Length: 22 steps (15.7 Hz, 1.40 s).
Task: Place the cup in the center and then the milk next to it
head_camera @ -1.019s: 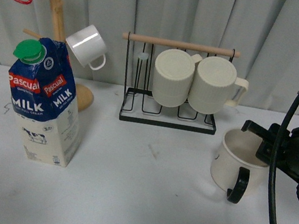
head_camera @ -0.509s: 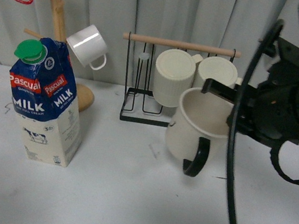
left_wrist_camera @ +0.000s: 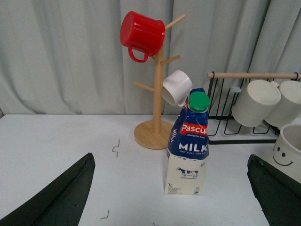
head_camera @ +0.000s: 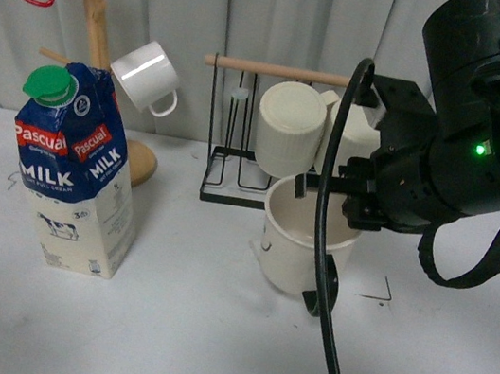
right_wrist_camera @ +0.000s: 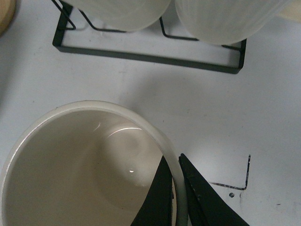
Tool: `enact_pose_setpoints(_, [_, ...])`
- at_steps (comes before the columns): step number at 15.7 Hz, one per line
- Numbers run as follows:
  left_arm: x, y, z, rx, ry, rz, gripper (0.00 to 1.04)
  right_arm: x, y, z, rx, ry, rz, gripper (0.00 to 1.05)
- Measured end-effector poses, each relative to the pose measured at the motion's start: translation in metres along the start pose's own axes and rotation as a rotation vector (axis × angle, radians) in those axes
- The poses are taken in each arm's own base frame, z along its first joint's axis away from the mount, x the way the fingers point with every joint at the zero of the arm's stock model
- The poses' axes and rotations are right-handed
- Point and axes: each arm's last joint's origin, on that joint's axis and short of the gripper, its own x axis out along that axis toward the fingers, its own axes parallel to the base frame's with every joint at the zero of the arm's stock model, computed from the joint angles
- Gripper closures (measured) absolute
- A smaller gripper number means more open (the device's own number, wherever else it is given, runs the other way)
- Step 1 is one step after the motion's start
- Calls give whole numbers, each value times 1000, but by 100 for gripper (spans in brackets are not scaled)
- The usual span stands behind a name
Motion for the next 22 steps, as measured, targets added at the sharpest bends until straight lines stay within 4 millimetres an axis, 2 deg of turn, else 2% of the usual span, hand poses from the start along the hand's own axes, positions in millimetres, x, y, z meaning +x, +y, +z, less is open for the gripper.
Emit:
enact_pose_setpoints(4, [0,0,0,0,0,0,7,10,-5,-10,8,59,-8,101])
enact_pose_setpoints(12, [0,0,0,0,0,0,7,15,-18,-14,30,83,-29,100])
enact_pose_setpoints(15, [0,0,0,0,0,0,7,16,-20,-16,35,103,-27,64])
enact_pose_setpoints(16, [0,0,0,0,0,0,7,15,-20,-15,40,101,-14,55])
enact_pose_setpoints(17, [0,0,0,0,0,0,7,9,-19,-10,51,84,12,41])
enact_pose_setpoints(19, [0,0,0,0,0,0,7,-34,-18,10,82,-83,121,11])
enact_pose_setpoints(20, [0,0,0,0,0,0,7,-61,-20,20,76,-220,138,5])
enact_pose_setpoints(21, [0,0,0,0,0,0,7,-90,-22,29,66,-388,147,9])
enact_pose_setpoints(22, [0,0,0,0,0,0,7,-130,-27,20,44,-711,-81,25])
